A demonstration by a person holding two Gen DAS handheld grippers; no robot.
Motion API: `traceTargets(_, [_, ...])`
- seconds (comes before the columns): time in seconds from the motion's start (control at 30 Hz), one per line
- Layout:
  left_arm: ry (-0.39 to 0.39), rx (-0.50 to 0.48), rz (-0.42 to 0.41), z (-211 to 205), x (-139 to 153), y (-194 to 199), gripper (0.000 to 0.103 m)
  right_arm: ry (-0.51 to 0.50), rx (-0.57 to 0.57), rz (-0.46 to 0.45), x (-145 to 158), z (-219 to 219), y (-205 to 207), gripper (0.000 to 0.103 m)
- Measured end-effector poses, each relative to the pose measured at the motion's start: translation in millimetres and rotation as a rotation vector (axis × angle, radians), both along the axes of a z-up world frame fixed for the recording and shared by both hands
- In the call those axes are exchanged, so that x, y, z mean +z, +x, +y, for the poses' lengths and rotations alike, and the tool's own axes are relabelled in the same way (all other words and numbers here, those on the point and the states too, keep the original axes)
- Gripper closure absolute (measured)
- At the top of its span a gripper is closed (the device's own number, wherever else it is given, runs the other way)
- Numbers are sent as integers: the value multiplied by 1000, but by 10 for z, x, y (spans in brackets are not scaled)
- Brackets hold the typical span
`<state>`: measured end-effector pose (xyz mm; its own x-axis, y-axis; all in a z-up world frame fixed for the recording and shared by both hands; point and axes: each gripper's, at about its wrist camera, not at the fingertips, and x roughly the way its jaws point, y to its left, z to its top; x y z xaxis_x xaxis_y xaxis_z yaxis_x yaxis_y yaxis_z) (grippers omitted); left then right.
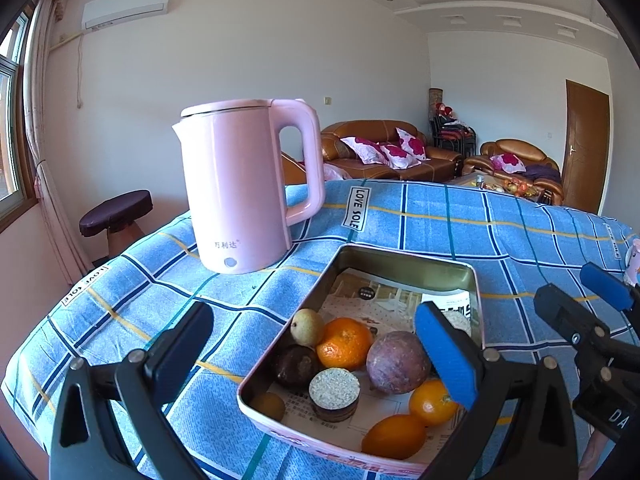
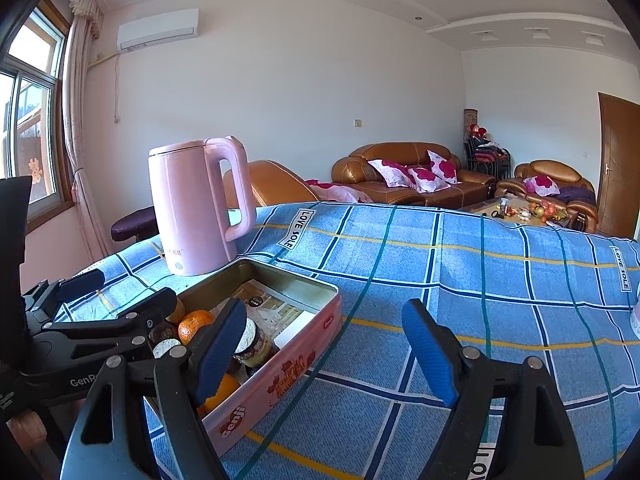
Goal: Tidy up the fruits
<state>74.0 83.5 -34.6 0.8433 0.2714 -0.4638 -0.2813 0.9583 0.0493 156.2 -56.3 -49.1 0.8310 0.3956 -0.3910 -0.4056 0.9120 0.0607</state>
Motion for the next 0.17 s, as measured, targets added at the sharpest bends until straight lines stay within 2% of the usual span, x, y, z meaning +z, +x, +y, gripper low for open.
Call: traceTargets(0.17, [9, -5, 1, -24, 7, -7, 0, -1, -3, 2, 3, -43, -27, 22])
